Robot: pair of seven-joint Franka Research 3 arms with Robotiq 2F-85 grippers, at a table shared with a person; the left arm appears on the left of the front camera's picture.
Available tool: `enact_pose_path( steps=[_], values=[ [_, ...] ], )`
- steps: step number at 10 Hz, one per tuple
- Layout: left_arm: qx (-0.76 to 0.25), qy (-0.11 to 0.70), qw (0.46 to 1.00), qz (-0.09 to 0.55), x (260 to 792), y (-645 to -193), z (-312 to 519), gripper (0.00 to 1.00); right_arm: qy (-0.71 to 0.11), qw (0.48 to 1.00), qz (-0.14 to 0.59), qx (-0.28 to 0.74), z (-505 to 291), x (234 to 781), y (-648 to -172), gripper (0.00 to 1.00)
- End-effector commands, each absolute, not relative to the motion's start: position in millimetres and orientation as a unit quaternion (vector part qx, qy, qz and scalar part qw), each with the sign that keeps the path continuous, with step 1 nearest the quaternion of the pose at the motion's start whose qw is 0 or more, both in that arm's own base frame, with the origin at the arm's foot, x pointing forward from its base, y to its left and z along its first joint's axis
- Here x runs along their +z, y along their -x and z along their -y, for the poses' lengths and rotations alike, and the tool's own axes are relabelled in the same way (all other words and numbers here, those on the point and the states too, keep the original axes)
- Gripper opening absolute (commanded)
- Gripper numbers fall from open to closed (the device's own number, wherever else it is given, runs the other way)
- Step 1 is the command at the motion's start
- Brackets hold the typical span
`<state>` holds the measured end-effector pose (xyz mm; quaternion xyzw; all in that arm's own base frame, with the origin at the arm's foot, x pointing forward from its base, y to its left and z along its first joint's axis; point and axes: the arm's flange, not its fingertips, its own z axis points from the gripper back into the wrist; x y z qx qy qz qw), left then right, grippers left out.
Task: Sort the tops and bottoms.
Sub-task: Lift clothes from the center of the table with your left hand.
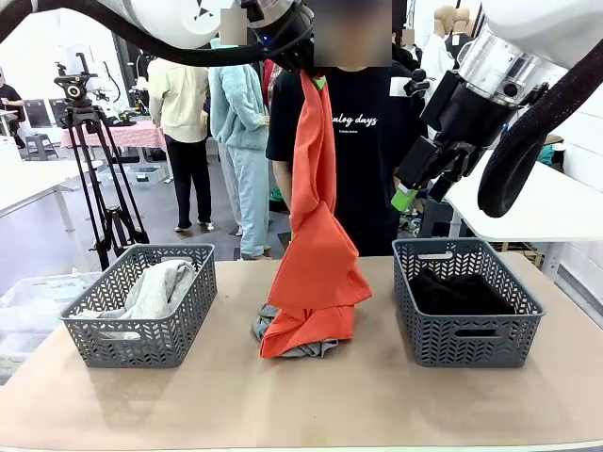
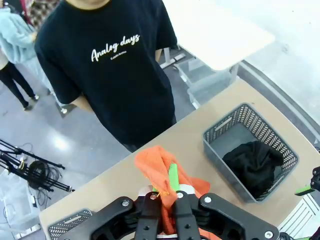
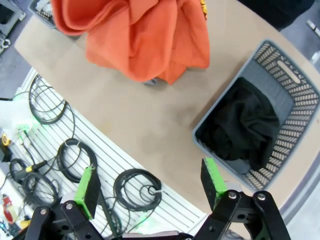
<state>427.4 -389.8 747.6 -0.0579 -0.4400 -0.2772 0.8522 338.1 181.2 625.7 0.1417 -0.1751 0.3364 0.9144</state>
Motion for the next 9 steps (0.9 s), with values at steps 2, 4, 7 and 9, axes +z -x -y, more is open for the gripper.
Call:
enact_pose_path(
  steps=[2, 4, 7, 9],
  values=[
    [-0.272, 0.065, 0.854, 0.438, 750.4, -421.5, 385.2, 0.0, -0.136, 0.915, 0.174, 0.337, -178.2, 621.7, -336.1, 1.0],
    [-0.272, 0.065, 0.854, 0.438, 750.4, -421.5, 385.2, 0.0, -0.136, 0.915, 0.174, 0.337, -178.2, 621.7, -336.1, 1.0],
    [-0.272, 0.065, 0.854, 0.438, 750.4, -421.5, 385.2, 0.0, -0.136, 0.915, 0.174, 0.337, -178.2, 621.7, -336.1, 1.0],
    [-0.272, 0.065, 0.854, 0.438, 750.4, -421.5, 385.2, 0.0, -0.136, 0.915, 0.174, 0.337, -178.2, 621.7, -336.1, 1.0]
  ],
)
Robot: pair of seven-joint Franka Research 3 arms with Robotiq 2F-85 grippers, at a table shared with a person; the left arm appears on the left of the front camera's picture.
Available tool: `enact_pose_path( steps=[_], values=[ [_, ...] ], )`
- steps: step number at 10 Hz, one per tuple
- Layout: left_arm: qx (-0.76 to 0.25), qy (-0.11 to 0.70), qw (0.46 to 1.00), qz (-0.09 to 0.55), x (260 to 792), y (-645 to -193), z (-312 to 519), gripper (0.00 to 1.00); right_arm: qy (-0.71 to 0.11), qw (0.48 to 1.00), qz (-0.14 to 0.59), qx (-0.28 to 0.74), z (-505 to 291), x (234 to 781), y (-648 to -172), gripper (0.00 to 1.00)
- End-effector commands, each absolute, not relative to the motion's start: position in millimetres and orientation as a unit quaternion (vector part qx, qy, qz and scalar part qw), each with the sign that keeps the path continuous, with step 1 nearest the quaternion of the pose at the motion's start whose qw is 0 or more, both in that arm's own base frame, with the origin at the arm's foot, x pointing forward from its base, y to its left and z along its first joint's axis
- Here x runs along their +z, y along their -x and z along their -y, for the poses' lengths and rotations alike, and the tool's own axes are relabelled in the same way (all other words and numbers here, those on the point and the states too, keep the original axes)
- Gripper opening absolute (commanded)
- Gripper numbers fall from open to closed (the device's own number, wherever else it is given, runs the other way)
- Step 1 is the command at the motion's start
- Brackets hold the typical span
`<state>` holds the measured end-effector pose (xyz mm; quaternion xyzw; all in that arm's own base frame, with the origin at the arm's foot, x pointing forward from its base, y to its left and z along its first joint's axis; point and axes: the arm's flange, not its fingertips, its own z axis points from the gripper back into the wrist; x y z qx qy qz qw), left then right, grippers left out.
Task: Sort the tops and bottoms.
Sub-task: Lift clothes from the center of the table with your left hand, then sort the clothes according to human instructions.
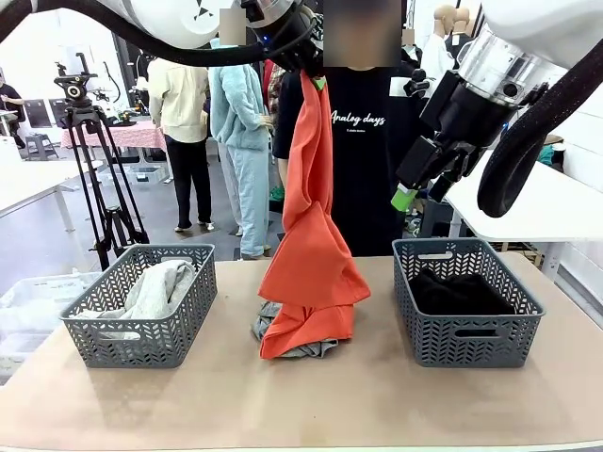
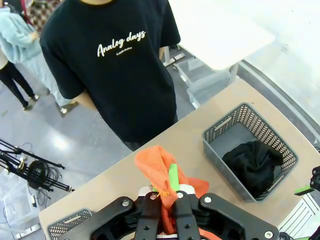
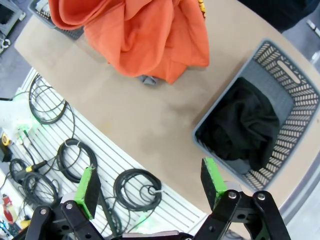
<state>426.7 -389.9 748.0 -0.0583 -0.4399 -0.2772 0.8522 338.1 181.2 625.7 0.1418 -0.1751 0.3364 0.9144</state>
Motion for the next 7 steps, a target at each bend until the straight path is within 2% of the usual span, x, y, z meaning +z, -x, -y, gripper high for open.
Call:
enact_pose_path(
  steps=[1, 7],
  values=[
    [-0.272, 0.065, 0.854, 0.438, 750.4, -421.5, 385.2, 0.0, -0.136, 0.915, 0.174, 0.337, -178.2, 621.7, -336.1, 1.0],
    [-0.272, 0.065, 0.854, 0.438, 750.4, -421.5, 385.2, 0.0, -0.136, 0.915, 0.174, 0.337, -178.2, 621.7, -336.1, 1.0]
  ],
)
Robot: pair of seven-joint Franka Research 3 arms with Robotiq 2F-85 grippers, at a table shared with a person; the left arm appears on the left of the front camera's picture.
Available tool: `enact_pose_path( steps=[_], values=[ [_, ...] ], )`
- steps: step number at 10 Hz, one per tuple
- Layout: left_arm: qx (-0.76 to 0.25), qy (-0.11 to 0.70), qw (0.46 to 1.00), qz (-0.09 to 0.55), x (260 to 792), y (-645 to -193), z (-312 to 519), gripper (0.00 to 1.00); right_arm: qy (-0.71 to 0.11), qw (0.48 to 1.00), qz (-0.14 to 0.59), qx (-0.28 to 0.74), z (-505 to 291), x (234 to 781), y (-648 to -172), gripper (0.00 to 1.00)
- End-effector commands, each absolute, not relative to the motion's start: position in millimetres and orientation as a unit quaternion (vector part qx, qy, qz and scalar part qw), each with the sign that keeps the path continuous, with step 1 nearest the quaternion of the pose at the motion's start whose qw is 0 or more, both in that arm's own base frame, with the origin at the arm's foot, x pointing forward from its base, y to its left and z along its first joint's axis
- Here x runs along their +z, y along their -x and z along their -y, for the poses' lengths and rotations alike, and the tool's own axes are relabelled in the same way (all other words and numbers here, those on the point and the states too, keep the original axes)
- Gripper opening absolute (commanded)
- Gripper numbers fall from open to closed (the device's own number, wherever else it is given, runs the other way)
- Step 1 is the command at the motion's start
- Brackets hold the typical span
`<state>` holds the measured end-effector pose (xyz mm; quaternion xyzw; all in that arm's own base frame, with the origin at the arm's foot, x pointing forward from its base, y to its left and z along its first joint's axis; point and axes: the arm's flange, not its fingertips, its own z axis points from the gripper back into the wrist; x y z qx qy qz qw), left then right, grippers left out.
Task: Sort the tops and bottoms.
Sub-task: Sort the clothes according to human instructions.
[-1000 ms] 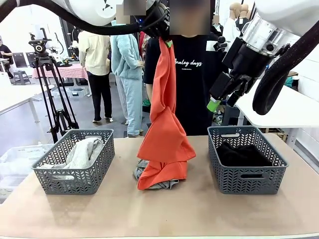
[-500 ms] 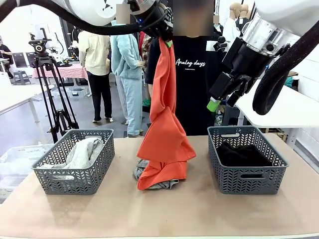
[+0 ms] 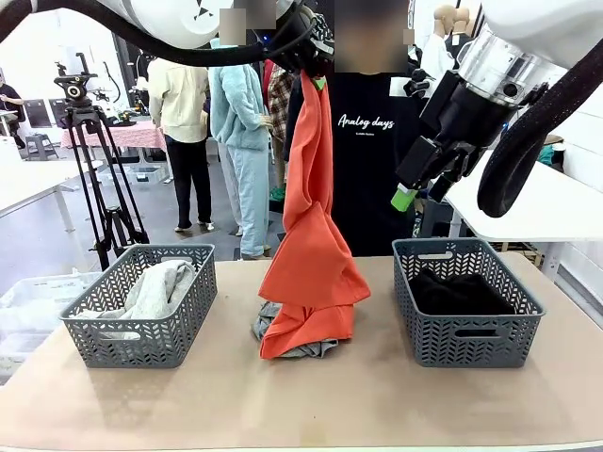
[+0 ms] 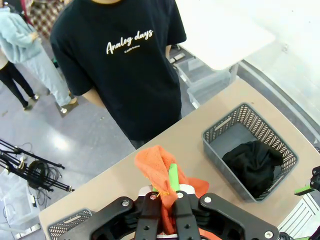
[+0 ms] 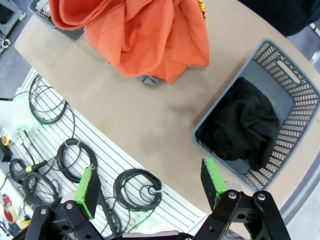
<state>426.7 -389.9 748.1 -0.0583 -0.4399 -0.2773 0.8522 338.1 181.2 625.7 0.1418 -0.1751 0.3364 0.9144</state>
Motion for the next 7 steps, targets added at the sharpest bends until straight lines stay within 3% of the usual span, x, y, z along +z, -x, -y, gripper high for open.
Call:
enact_pose_path(
  steps=[1, 7],
  values=[
    [-0.272, 0.065, 0.854, 0.438, 750.4, -421.5, 385.2, 0.0, -0.136, 0.915, 0.174, 0.337, -178.2, 621.7, -336.1, 1.0],
    [-0.272, 0.065, 0.854, 0.438, 750.4, -421.5, 385.2, 0.0, -0.136, 0.915, 0.174, 0.337, -178.2, 621.7, -336.1, 1.0]
  ],
)
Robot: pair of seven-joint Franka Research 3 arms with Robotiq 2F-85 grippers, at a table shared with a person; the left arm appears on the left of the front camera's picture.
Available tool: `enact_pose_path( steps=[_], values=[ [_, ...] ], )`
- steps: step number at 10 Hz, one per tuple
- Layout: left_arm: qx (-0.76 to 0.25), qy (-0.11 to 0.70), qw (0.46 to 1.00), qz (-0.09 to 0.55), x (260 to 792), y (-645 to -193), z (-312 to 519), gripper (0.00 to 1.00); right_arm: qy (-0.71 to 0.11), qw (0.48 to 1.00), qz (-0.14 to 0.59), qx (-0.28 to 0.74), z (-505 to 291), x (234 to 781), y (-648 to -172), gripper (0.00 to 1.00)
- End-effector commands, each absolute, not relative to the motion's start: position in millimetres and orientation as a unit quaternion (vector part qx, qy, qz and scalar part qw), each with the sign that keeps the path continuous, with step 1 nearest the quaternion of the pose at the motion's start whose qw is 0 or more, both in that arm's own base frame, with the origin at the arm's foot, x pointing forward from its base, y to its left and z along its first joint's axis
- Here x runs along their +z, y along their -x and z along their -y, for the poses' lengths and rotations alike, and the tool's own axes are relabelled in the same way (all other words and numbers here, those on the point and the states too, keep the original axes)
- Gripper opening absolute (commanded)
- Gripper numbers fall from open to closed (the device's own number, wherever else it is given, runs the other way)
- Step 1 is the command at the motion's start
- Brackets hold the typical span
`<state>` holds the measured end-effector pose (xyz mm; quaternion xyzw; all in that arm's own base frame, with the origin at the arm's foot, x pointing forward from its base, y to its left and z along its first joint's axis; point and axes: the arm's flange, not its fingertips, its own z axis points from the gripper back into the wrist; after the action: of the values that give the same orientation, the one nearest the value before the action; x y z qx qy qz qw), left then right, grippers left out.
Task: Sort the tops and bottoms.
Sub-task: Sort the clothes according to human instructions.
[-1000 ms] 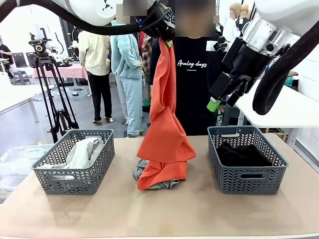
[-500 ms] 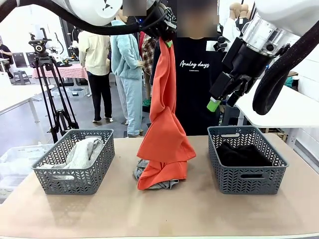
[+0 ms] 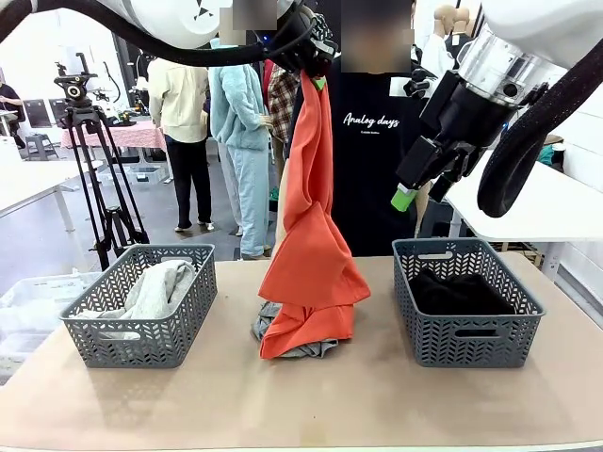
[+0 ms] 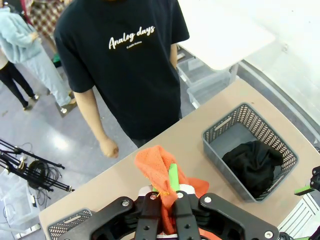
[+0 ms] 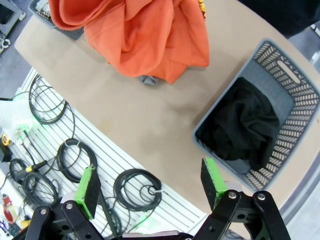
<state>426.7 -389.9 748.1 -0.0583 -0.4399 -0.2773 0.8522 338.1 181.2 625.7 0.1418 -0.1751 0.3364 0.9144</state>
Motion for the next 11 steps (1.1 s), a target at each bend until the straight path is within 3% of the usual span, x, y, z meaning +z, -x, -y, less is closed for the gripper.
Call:
enact_pose_path(
  steps=[1, 11],
  values=[
    [-0.272, 0.065, 0.854, 0.438, 750.4, -421.5, 385.2, 0.0, -0.136, 0.915, 0.174, 0.337, -178.2, 621.7, -336.1, 1.0],
    [-0.272, 0.065, 0.854, 0.438, 750.4, -421.5, 385.2, 0.0, -0.136, 0.915, 0.174, 0.337, -178.2, 621.7, -336.1, 1.0]
  ],
)
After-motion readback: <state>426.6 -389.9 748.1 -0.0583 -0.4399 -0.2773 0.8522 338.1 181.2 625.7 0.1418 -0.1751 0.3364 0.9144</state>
